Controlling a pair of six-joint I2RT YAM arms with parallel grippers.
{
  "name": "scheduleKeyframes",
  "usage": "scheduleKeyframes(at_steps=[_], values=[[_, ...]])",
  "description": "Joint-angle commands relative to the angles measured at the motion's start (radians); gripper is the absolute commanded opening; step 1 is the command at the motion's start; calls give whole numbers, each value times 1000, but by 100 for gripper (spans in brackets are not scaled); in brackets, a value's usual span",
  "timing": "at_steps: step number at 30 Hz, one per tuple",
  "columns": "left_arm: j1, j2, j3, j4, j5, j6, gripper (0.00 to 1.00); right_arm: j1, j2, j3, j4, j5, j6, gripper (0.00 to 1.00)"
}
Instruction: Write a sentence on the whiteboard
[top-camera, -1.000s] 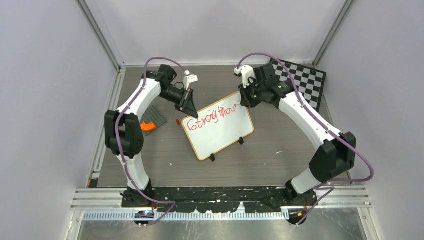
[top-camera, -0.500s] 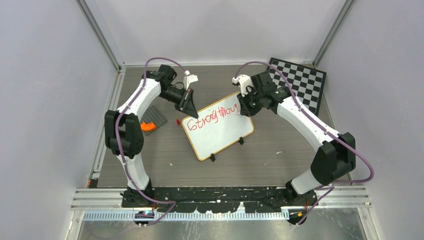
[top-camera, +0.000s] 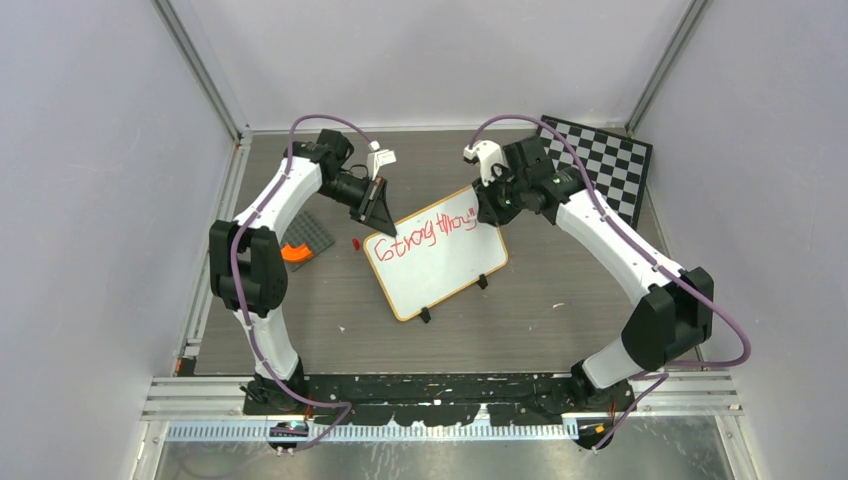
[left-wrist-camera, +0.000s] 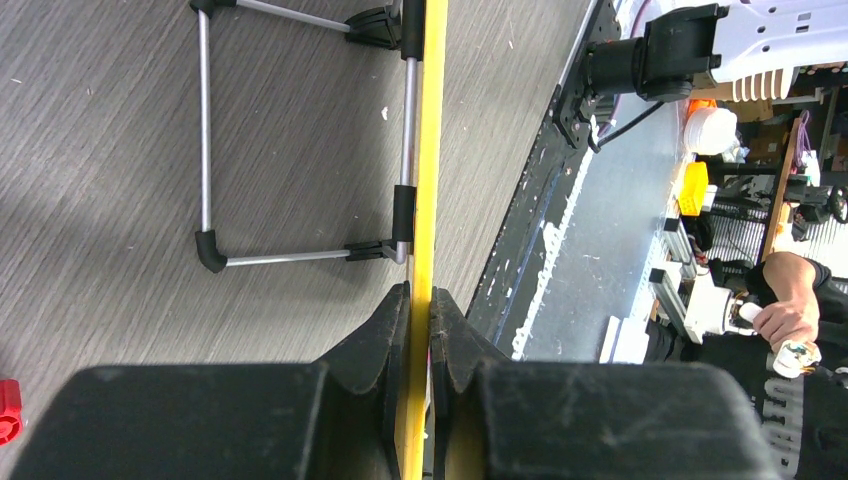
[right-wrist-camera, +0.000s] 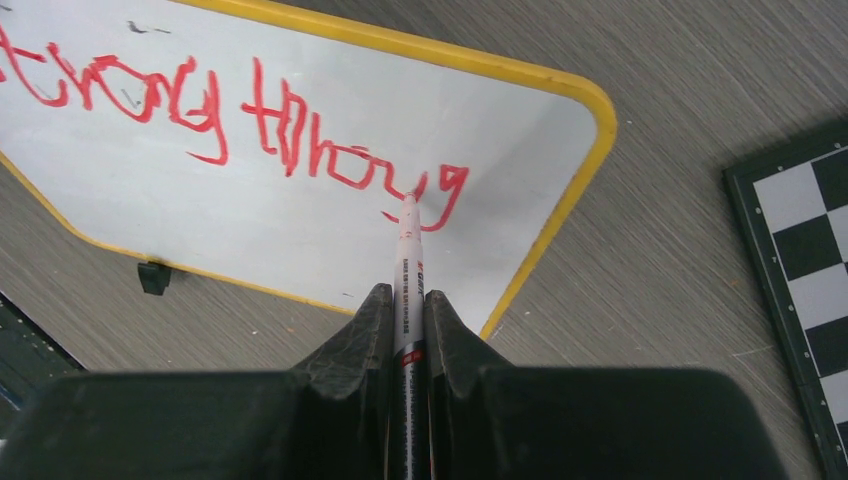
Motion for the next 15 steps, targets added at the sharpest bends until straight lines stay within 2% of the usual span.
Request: scheduleKeyframes(at_steps=[1,15], values=[[-7,-7,-13,-14,-54,11,0,-39,-36,50,35,31,-15,0],[-7,-3,-14,-18,-55,15,0,-62,-9,105,57,32,-11,0]])
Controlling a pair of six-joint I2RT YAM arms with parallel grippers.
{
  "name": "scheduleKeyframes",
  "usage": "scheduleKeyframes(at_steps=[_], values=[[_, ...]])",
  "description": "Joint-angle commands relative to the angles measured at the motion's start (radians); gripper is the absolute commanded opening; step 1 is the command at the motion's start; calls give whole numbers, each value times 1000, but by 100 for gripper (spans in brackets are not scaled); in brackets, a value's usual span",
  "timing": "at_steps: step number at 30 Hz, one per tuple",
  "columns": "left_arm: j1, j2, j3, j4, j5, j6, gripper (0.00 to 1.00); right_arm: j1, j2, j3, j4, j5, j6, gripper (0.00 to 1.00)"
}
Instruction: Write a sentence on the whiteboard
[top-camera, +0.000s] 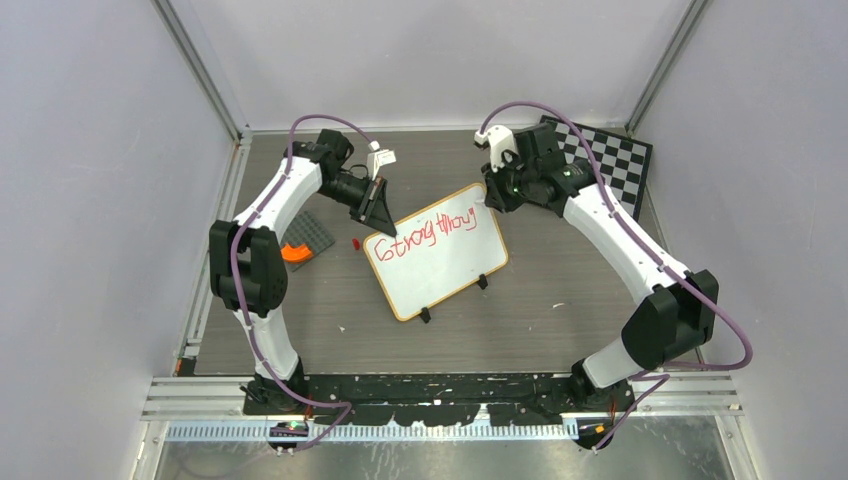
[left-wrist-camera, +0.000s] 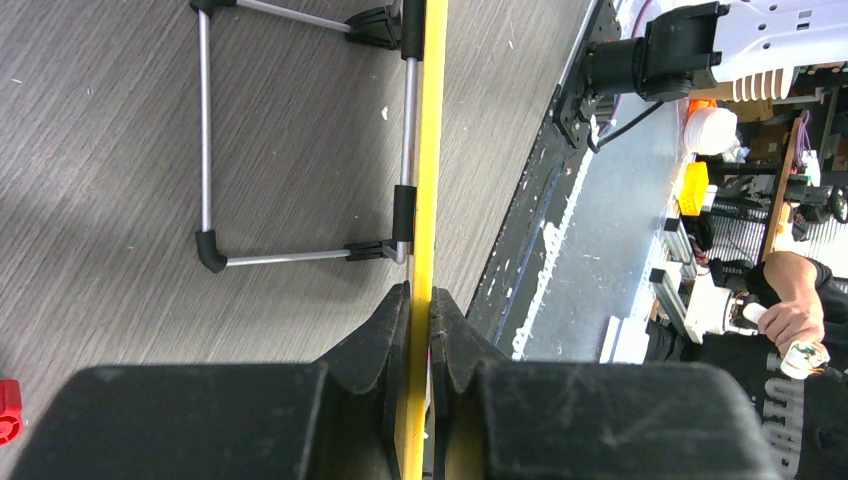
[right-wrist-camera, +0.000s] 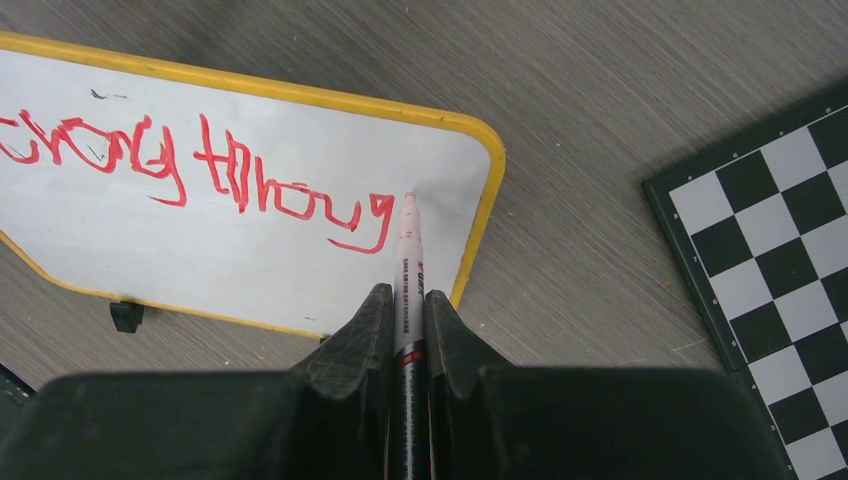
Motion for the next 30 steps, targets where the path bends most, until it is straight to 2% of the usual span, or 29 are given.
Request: scheduleKeyframes(at_steps=[1,12,30], values=[[-7,-4,-14,-18,-56,14,0,-6,-6,64,38,2,-9,0],[-7,-4,-13,-20,-61,16,0,-7,27,54,44,8,-11,0],[-7,0,-11,-19,-61,15,0,-6,-35,-92,49,-14,-3,0]])
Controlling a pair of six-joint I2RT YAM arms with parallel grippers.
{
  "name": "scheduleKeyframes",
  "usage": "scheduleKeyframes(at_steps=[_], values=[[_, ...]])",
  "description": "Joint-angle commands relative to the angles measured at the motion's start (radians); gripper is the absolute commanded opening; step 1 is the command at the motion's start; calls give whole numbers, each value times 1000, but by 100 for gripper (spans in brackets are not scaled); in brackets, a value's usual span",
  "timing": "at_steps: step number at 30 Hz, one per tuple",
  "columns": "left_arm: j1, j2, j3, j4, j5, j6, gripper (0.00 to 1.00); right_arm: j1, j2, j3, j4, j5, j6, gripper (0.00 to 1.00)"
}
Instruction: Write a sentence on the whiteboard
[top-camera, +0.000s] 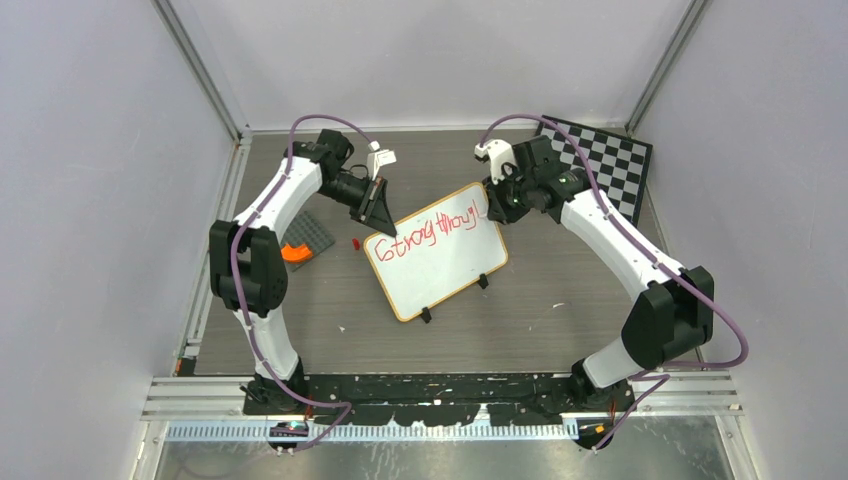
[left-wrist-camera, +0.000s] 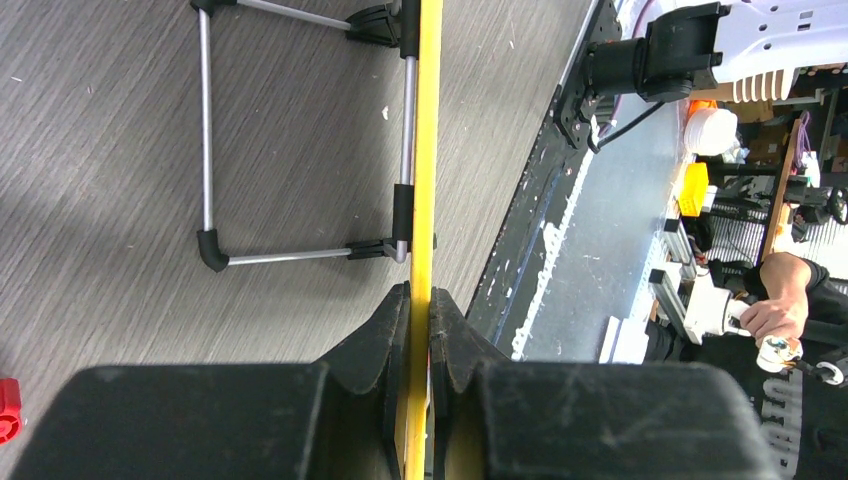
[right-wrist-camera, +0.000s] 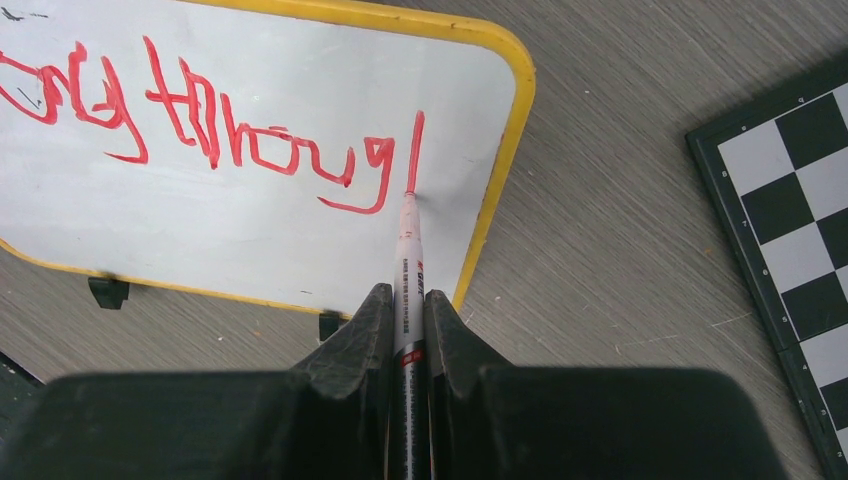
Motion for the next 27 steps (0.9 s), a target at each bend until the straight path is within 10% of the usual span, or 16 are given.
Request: scheduleKeyframes(at_steps=[1,27], values=[[-7,-1,-11,-20,-61,16,0,-3,-36,-8,38,-9,-4,0],[-7,2,-7,-26,-64,21,0,-25,11,87,31,33,-26,0]])
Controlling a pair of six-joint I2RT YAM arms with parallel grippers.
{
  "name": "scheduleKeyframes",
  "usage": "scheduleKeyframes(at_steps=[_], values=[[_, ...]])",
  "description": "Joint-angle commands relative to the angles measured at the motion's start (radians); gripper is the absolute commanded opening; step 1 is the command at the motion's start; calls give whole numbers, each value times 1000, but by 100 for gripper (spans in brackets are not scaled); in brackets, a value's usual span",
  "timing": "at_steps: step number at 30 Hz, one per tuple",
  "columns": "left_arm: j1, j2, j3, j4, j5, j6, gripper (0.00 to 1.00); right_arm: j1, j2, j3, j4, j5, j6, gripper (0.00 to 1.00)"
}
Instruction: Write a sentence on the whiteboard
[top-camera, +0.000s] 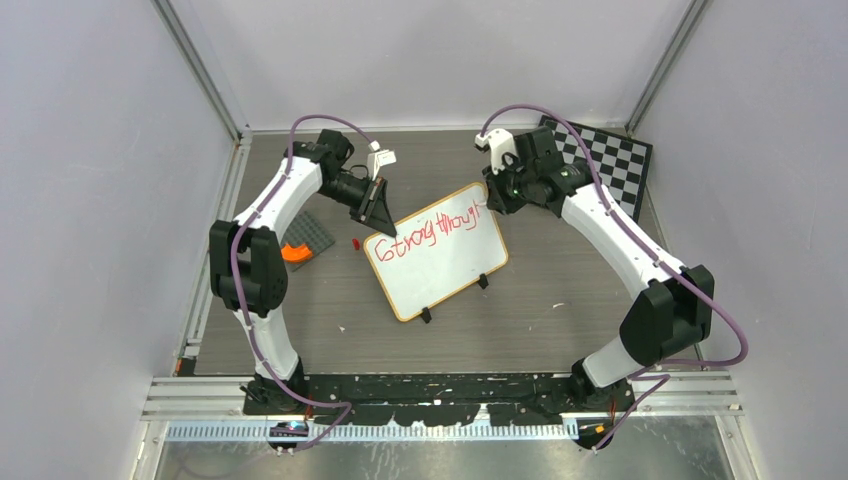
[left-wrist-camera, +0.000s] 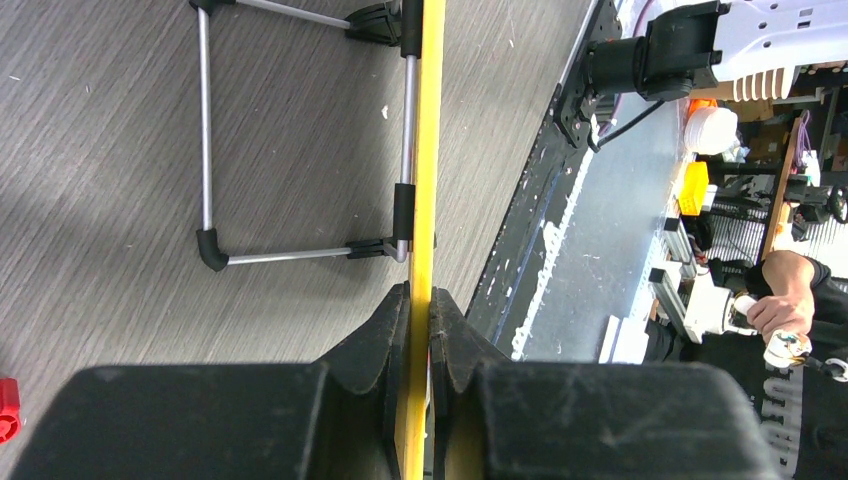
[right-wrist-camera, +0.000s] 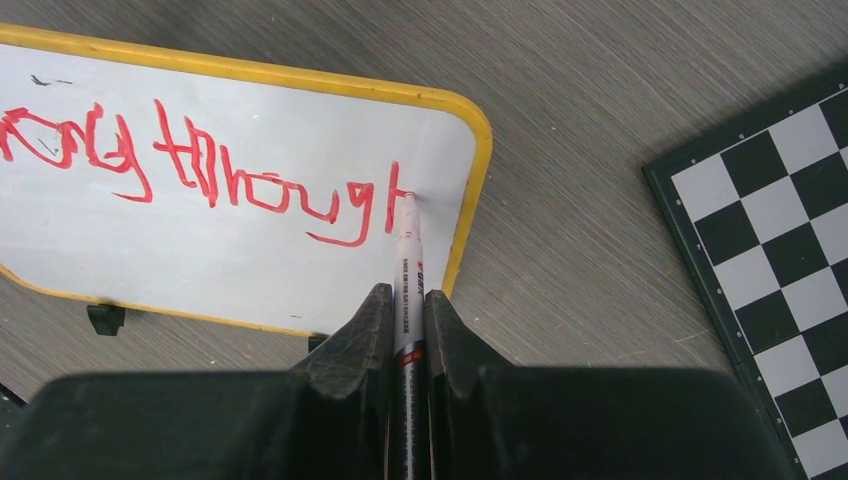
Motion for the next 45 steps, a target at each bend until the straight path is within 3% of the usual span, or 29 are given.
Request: scheduleKeyframes(at_steps=[1,15,23,25,30,34,45], values=[[-6,0,-8,-22,-64,18,0,-16,-8,18,25,23,-23,0],[-7,2,-11,-10,-61,12,0,-8,-31,-28,-33,-23,-34,0],[-7,-8,-11,-1,-61,4,0,-2,-43,61,-113,-30,-63,0],[-6,-11,-11,3,-59,-2,7,4,-52,88,-139,-48,-64,0],[-3,-37,14,8,-62,-17,38,49,-87,120,-184,-96,-56,0],[21,-70,39,14,-63,-36,51,115,-101,114,-193,-111,-34,0],[104,-226,-127,6,-33,-3,57,339,-101,24,-103,-91,106,0]])
